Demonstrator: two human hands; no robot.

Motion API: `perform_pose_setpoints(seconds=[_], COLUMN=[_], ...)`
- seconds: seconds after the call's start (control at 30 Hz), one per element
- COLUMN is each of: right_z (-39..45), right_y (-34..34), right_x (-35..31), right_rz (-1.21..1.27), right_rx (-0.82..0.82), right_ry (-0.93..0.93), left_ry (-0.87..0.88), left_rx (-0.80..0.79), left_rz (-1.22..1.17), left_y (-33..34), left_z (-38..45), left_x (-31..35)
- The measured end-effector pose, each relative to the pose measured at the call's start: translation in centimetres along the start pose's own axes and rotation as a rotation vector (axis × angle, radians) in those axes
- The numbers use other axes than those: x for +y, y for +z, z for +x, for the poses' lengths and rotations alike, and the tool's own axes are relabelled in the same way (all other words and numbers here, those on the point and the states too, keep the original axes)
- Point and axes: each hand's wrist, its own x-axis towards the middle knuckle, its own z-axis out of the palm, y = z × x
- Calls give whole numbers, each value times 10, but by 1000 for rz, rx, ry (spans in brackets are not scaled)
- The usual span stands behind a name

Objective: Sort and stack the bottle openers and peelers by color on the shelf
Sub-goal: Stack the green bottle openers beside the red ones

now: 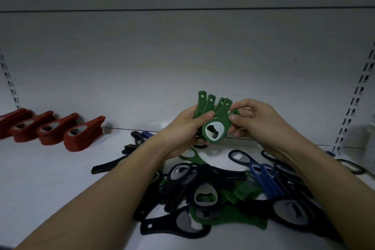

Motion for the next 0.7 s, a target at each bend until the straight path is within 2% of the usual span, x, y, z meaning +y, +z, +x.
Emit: perform_pose_setpoints(seconds=[0.2,0.37,0.53,0.7], right_z=[0,-1,-1,0], right_y=[7,7,7,10], right_x=[7,6,8,9], right_rz=[66,107,74,137], right_rx=[47,89,108,129], right_ry=[15,12,-12,-40], left_ry=[51,-23,34,71], left_rx=[31,-36,-95,-2], left_rz=[24,-55,8,-4], left_y=[4,8,6,3], left_z=[-1,-6,-7,-5], left_x=[-2,6,6,5])
